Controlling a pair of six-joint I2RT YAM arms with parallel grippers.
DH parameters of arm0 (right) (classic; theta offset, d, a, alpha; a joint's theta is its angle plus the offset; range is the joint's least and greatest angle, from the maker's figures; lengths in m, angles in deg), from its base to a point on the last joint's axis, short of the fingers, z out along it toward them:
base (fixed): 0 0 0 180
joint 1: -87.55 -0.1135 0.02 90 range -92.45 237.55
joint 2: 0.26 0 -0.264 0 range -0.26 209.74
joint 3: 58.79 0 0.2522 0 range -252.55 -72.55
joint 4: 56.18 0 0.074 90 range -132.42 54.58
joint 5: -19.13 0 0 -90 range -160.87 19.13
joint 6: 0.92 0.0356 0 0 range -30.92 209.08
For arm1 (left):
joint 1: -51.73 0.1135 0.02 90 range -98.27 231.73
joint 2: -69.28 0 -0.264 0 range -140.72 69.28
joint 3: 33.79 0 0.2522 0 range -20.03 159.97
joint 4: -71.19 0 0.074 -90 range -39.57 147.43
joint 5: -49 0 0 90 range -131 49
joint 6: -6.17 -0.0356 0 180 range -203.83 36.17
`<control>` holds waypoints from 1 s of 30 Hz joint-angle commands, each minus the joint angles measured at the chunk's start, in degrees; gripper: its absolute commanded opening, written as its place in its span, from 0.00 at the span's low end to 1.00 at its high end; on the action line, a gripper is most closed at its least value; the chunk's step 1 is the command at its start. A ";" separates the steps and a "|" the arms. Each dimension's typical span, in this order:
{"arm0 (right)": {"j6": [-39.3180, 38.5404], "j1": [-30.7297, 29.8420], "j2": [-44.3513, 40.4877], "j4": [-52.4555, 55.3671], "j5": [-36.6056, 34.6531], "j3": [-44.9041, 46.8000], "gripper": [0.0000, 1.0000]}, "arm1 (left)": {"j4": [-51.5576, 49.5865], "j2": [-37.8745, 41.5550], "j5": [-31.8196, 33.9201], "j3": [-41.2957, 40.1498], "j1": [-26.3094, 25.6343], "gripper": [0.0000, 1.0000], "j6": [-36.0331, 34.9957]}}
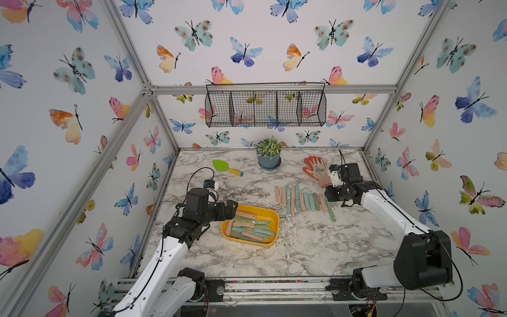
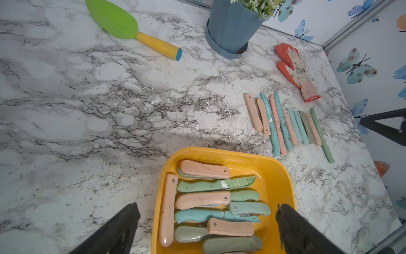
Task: Take the fruit knife out of the storage box
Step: Place the fruit knife at the center of the board.
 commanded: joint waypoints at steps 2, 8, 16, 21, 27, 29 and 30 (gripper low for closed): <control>-1.41 -7.04 -3.45 -6.54 4.59 1.70 0.37 | -1.48 2.87 5.85 2.00 -0.24 0.99 0.07; -3.01 -15.22 -3.53 -8.78 5.54 -0.15 0.39 | 0.52 6.48 10.37 0.13 -0.15 0.98 0.61; -5.36 -25.64 2.39 -5.93 5.77 -6.31 0.41 | 0.70 6.66 11.63 0.06 -0.17 0.98 0.79; -5.71 -34.33 5.78 -9.53 0.17 -4.37 0.41 | -0.16 6.67 12.39 0.63 -0.04 0.98 0.95; -4.55 -40.76 11.99 -11.52 -1.28 -5.94 0.42 | -0.94 9.48 15.04 1.07 -0.08 0.98 1.40; -4.87 -41.53 15.20 -11.73 -0.52 -7.45 0.42 | -0.28 10.84 16.03 0.62 -0.06 0.98 1.47; -5.33 -41.88 17.37 -11.03 -0.17 -9.05 0.42 | -0.18 11.46 16.85 0.42 -0.08 0.98 1.70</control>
